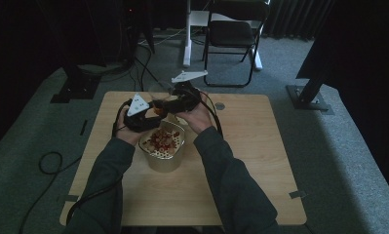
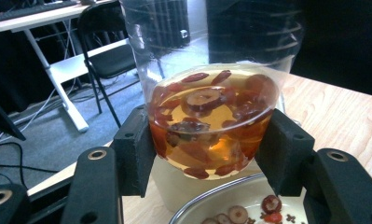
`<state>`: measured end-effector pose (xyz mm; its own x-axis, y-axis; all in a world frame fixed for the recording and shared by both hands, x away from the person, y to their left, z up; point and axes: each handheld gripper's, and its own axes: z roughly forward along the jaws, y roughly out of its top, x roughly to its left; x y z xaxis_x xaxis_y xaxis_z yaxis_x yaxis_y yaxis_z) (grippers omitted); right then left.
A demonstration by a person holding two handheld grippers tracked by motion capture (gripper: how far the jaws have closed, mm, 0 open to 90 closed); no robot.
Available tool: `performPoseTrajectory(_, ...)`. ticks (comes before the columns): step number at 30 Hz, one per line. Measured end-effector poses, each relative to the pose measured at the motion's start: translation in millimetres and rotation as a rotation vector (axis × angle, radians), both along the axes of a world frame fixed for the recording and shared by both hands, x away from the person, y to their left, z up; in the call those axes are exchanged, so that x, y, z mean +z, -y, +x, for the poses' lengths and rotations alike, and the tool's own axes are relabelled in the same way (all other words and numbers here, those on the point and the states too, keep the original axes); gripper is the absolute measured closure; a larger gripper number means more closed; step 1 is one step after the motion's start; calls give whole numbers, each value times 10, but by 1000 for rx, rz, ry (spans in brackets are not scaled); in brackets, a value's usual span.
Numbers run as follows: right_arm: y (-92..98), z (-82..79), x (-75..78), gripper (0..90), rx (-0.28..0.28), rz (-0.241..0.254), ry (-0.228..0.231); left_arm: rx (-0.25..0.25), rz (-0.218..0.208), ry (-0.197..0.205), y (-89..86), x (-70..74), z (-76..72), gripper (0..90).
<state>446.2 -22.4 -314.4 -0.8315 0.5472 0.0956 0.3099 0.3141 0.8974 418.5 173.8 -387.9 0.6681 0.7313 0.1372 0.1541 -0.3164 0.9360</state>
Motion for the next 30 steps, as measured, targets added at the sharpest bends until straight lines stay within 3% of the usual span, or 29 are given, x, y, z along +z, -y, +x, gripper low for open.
performPoseTrajectory(5,225,-185,-43,223,-21,18,49,46,-14,5,-141,-37,-5,430)
performPoseTrajectory(9,446,-387,-274,238,-32,7,61,96,-17,0,-305,-85,-26,430)
performPoseTrajectory(13,653,-648,-716,246,-58,-50,45,150,-15,-3,-478,-156,-60,428)
performPoseTrajectory(17,768,-860,-1185,246,-73,-114,-8,201,3,-9,-602,-260,-96,428)
performPoseTrajectory(21,787,-980,-1552,257,-51,-100,-106,251,25,-19,-695,-395,-123,428)
performPoseTrajectory(24,693,-1024,-1762,258,-20,-112,-167,281,37,-27,-746,-467,-127,428)
performPoseTrajectory(27,560,-1058,-1875,258,-16,-137,-163,302,44,-32,-787,-508,-132,428)
performPoseTrajectory(30,463,-1043,-1896,270,-44,-143,-145,312,54,-29,-820,-532,-141,428)
